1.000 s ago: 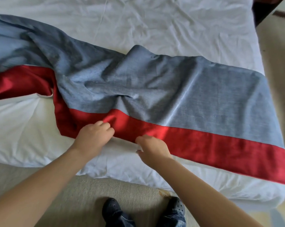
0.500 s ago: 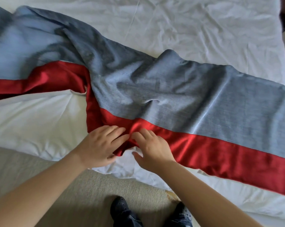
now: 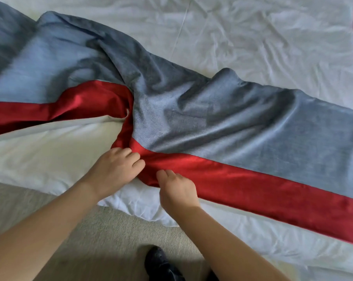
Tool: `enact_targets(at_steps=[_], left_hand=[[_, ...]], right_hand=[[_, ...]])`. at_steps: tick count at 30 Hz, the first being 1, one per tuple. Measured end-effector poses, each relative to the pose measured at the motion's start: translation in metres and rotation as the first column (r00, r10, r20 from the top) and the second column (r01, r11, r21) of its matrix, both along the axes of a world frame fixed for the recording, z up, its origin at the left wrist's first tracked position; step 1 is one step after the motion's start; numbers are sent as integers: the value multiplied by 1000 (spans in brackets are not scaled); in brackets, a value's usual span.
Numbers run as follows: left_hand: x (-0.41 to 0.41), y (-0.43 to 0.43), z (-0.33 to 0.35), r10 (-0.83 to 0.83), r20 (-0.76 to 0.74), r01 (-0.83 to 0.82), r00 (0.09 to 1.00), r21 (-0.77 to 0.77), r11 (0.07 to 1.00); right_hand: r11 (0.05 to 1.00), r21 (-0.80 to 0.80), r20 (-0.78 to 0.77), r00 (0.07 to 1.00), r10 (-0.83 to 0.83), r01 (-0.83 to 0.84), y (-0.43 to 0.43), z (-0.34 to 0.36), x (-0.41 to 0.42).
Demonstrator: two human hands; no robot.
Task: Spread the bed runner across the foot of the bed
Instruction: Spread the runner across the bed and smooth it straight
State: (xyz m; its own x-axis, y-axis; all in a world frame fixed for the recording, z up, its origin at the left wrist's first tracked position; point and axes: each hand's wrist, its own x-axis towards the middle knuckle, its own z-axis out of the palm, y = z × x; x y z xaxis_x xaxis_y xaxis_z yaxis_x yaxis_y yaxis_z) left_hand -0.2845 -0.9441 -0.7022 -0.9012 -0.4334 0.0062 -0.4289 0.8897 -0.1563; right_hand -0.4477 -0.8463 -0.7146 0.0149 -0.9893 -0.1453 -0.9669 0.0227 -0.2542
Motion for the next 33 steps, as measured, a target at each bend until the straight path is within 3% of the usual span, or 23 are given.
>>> enact_targets(at_steps=[3, 5, 9, 12, 15, 17, 19, 23, 28, 33], left_hand=[[4, 6, -6, 30, 2, -30, 1000, -44, 999], [5, 12, -12, 78, 40, -77, 996, -18, 997], [4, 16, -13, 141, 104, -152, 985, 110, 982], [-6, 12, 0, 95, 277, -168, 956, 253, 953], [-15, -4, 12, 120, 422, -307, 898, 409, 860], [-21, -20, 24, 105, 479, -379, 872, 522, 764], [-25, -33, 30, 127, 439, -382, 889, 561, 734], [-42, -61, 22, 292, 187, -346, 938, 544, 764], [-109, -101, 20, 409, -43, -327, 912, 526, 785], [-191, -153, 15, 463, -44, -381, 885, 502, 777]], right_hand=[[993, 81, 92, 992, -92, 84, 9, -2, 3], [973, 223, 116, 990, -85, 57, 14, -1, 3], [966, 258, 134, 988, -71, 34, 11, 6, 2], [931, 362, 175, 984, -17, -48, 8, 6, -4], [880, 473, 335, 933, -129, -48, -9, 11, -28], [878, 478, 347, 921, -179, -10, -24, 17, -51], [903, 423, 284, 937, -205, 69, -41, 19, -82], [901, 368, 207, 925, -318, 227, -81, 20, -157], [873, 264, 146, 878, -455, 409, -131, 30, -243], [865, 195, 122, 864, -489, 462, -168, 23, -303]])
